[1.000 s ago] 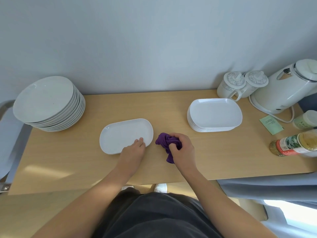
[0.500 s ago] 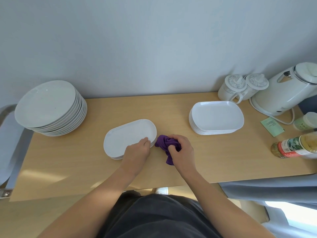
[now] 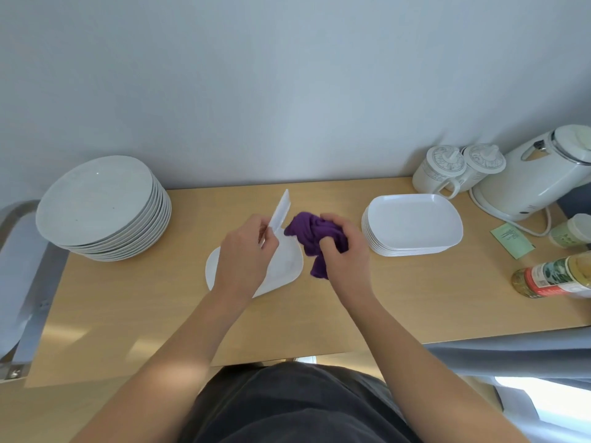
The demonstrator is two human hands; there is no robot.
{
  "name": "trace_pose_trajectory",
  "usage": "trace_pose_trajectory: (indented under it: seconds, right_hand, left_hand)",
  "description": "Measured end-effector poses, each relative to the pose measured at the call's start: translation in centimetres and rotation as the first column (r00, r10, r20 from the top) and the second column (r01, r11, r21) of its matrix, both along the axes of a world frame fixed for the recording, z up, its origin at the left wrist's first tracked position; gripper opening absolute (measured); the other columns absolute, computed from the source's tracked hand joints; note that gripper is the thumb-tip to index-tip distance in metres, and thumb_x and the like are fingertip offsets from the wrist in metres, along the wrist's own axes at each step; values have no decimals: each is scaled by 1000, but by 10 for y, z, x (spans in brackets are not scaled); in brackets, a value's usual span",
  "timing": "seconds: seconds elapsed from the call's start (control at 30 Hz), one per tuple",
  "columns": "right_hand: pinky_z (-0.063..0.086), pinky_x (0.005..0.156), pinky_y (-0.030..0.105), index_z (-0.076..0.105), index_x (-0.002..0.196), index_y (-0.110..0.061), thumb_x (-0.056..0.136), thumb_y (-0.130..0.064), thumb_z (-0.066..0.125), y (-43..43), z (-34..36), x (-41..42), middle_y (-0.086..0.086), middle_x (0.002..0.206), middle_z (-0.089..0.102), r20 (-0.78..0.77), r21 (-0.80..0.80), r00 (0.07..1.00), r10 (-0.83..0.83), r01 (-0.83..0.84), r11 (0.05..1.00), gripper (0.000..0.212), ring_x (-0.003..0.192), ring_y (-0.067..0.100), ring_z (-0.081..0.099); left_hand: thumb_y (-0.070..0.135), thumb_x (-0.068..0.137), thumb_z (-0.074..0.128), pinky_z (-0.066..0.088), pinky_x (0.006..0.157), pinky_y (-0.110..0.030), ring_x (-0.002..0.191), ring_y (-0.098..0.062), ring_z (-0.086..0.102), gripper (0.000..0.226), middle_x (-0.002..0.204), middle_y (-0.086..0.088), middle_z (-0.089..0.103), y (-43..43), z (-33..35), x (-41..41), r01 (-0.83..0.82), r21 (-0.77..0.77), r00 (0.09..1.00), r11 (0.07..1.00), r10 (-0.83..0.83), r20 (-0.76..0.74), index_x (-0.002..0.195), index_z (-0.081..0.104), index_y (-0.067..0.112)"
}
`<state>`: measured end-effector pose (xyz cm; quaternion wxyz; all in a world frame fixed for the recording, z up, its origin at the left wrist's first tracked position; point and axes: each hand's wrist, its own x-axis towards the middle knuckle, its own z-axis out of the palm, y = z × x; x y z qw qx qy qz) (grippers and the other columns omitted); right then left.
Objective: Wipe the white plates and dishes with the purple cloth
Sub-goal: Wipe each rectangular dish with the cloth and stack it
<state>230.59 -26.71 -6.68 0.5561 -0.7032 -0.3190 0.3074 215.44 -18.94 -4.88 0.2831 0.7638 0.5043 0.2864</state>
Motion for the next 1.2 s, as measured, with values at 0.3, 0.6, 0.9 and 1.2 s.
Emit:
trace_pose_trajectory:
  seconds: [0.3,0.6,0.9,1.2]
  right_hand:
    - [39,106,17,63,132,-23,98,-33,52,44,21,-39,-3,138,52,213,134,974,81,-111,985,37,128,5,48]
    - [41,107,27,61,126,-23,97,-25,56,37,-4,-74,-4,136,46,329,184,944,13,-78,980,29,127,11,47]
    - [52,100,37,65,118,-31,100,-26,49,68,3,-51,-17,111,68,-197,-136,963,-184,159,978,25,104,4,63]
    - [48,90,17,66,114,-34,99,-18,53,62,20,-66,-15,114,67,-138,70,968,-208,219,973,25,107,2,62]
  left_hand:
    - [6,99,51,54,76,-23,87,-8,69,20,93,10,73,4,22,-9,89,-153,954,984,-40,298,112,64,14]
    - [3,98,48,52,81,-36,90,-20,67,23,97,-1,72,13,14,-31,95,-159,975,983,-60,213,111,65,12]
    - [4,98,51,51,79,-40,87,-22,65,21,94,-1,72,11,23,-45,89,-100,967,991,-62,248,111,66,10]
    - [7,99,50,50,79,-47,85,-26,63,17,90,-4,71,11,13,-53,159,-175,968,972,-118,223,107,65,10]
